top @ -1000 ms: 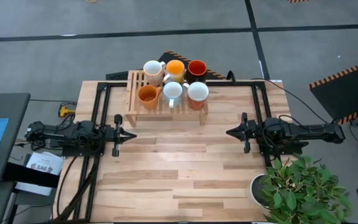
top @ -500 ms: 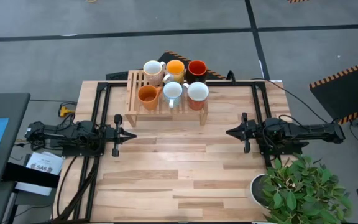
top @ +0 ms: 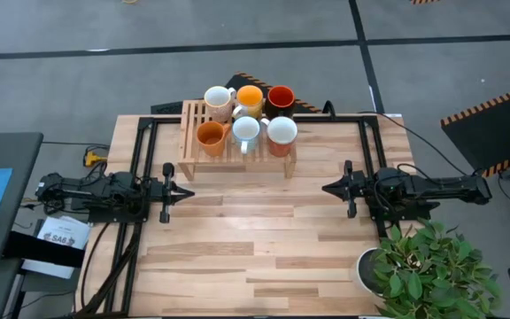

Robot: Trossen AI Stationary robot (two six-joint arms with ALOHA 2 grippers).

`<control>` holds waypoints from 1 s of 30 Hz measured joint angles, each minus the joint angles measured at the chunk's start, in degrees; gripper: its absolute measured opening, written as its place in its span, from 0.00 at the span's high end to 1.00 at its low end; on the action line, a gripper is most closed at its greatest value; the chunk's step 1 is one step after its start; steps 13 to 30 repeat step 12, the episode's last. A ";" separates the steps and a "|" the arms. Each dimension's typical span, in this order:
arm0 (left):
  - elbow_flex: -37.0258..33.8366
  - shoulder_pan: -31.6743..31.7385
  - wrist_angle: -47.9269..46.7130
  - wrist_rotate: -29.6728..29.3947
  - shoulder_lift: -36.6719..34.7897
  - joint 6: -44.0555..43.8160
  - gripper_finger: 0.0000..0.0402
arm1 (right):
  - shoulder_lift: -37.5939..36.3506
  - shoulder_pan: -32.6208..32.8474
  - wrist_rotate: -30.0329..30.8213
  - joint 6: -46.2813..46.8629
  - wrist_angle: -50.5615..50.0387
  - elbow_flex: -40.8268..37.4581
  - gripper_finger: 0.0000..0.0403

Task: Place coffee mugs
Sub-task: Return to Home Position

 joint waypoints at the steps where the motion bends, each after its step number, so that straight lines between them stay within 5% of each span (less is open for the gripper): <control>1: 0.00 0.00 0.00 0.01 0.02 0.02 1.00 | 0.00 0.00 0.00 0.00 0.02 0.00 0.89; 30: 0.00 0.00 -0.01 0.02 0.00 0.13 1.00 | -0.02 0.02 0.00 0.00 0.00 0.00 0.89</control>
